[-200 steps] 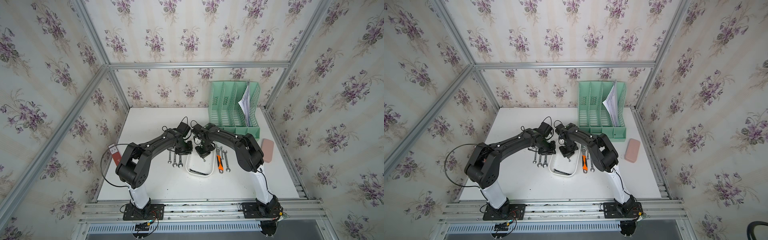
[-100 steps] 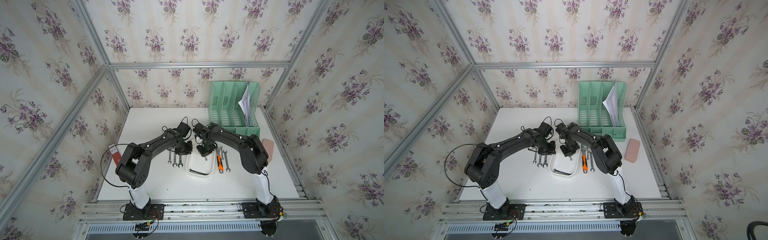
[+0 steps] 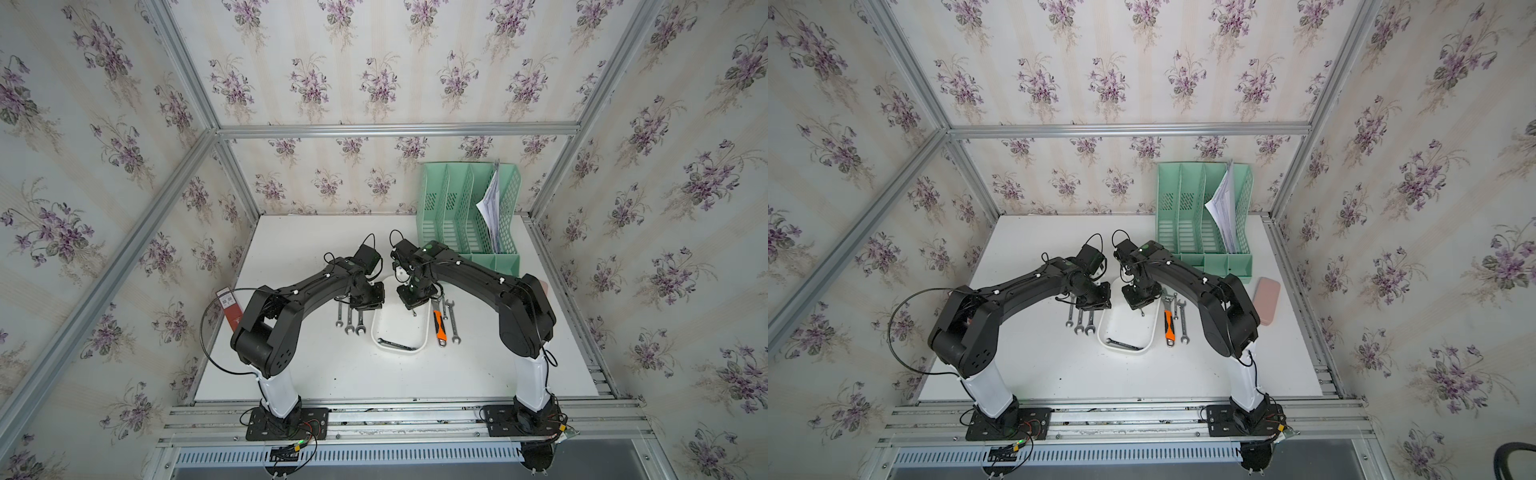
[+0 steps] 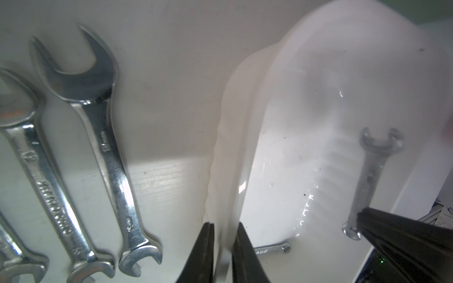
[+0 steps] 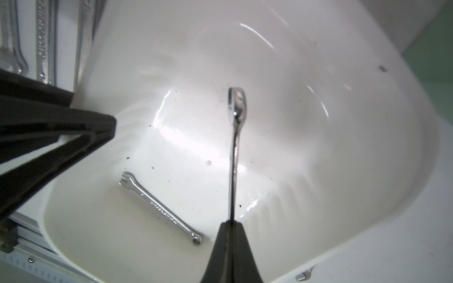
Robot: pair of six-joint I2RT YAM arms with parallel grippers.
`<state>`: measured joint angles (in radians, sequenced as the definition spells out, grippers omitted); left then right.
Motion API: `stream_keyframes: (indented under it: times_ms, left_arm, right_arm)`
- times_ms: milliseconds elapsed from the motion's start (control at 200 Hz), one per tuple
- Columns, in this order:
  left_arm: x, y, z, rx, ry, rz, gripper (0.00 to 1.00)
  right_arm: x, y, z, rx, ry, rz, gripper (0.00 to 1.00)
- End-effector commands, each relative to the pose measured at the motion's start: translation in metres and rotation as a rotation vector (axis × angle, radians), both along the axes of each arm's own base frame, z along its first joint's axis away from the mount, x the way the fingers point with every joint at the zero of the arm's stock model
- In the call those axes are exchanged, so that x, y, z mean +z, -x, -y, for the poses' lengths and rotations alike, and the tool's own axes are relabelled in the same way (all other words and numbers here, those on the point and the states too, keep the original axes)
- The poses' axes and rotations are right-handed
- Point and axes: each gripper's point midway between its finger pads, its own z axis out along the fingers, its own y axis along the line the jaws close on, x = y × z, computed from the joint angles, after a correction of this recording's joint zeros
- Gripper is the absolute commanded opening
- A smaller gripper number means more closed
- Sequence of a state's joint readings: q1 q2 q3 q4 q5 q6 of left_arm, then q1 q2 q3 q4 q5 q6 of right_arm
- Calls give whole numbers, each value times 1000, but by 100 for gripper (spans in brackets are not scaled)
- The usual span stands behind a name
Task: Take out the wrench from the storage box
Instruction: Place the wrench at the center of the board.
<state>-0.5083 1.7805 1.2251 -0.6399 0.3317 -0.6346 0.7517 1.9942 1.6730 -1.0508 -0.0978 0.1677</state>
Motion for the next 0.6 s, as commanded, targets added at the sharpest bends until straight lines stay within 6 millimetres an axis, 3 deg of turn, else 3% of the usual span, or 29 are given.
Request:
stream_keyframes:
  times_ms: [0, 140, 280, 594]
  left_arm:
    - [2, -1, -1, -1, -7, 9, 19]
    - [2, -2, -2, -1, -10, 9, 19]
    - [2, -2, -2, -2, -12, 8, 19]
    - [3, -3, -2, -11, -18, 6, 19]
  right_arm:
    - [13, 3, 8, -14, -3, 14, 0]
    - [30, 2, 26, -45, -14, 42, 0]
    - [33, 6, 56, -91, 4, 51, 0]
    - [-8, 21, 135, -249, 59, -9, 0]
